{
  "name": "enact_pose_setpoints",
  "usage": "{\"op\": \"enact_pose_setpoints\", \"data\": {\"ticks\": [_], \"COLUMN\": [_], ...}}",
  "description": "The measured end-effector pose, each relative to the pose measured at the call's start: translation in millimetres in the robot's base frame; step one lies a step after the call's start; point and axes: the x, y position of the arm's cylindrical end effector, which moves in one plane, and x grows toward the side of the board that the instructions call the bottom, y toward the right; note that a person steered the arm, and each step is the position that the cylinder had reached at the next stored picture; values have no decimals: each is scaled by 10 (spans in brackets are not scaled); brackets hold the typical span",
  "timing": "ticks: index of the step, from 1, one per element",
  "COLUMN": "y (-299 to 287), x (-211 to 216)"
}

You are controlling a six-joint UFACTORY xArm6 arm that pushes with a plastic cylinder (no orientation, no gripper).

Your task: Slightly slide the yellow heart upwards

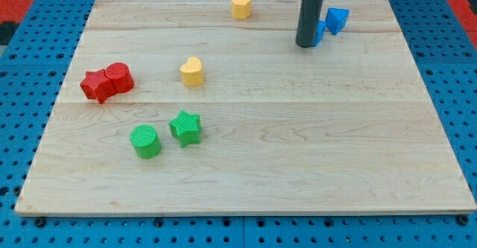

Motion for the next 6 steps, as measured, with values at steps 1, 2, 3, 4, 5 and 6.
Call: {"op": "enact_pose_setpoints", "data": {"ticks": [1,2,3,4,5,6], "y": [37,-125,-757,-1581,-1868,-1905], "x": [-115,356,953,1198,948,622]}}
